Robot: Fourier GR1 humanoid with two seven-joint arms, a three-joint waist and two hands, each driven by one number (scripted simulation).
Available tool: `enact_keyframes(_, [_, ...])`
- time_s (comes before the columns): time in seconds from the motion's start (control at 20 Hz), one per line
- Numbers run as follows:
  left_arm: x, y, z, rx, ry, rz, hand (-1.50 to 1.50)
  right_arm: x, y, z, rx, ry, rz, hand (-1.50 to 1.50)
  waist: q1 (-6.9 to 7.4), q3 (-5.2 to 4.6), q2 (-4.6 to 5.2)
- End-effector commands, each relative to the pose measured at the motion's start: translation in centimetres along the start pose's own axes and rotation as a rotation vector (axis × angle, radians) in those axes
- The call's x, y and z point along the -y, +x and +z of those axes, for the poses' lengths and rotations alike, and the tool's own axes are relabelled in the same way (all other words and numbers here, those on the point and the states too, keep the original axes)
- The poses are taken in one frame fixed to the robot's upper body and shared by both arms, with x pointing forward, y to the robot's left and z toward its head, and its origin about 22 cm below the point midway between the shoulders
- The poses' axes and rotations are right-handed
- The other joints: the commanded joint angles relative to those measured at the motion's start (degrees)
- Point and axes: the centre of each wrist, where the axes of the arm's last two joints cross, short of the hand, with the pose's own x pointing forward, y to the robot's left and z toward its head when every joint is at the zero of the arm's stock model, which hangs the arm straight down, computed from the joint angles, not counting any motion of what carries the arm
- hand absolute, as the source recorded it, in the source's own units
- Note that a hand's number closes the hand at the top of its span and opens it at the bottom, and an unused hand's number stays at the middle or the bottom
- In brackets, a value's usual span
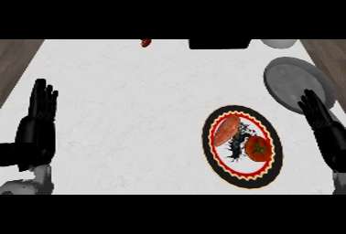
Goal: Pick the tomato from the plate and place it in the pan
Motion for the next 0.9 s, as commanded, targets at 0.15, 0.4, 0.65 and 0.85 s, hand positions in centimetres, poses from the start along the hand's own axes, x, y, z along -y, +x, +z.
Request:
enact_keyframes(0.15, [-0.7, 1.3, -2.1, -0.102, -0.093, 0.026, 0.00, -0.2, 7.3, -2.7, 0.352, 0.043, 0.014, 1.50, 0.48, 0.33, 2.56])
enact_keyframes(0.4, [-1.0, -0.2, -0.6, -0.243, -0.128, 0.051, 0.00, 3.6, 6.4, 1.1, 0.416, -0.202, 0.423, 1.50, -2.80, 0.26, 1.91])
enact_keyframes(0.65, [-0.5, 0.4, -1.6, -0.252, -0.146, 0.070, 0.00, 3.9, 3.0, 9.4, 0.349, -0.191, 0.601, -1.50, -3.12, 0.33, 2.13])
enact_keyframes(0.85, [-1.2, 1.9, -2.4, -0.250, -0.172, 0.089, 0.00, 6.2, 5.5, 11.3, 0.323, -0.131, 0.772, -1.50, -0.93, 0.27, 2.34])
